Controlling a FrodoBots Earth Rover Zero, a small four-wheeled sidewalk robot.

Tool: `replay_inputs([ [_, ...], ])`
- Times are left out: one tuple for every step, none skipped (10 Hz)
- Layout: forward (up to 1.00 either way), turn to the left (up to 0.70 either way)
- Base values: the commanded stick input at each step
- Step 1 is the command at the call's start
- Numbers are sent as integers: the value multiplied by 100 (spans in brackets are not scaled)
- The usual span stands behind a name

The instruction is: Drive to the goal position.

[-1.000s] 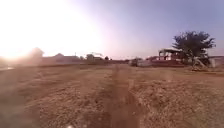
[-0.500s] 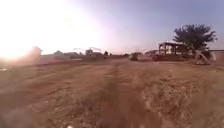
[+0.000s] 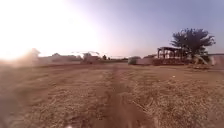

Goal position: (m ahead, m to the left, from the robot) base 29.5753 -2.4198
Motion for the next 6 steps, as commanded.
replay_inputs([
  [69, 0],
  [69, 0],
  [69, 0],
  [69, 0],
  [69, 0],
  [69, 0],
])
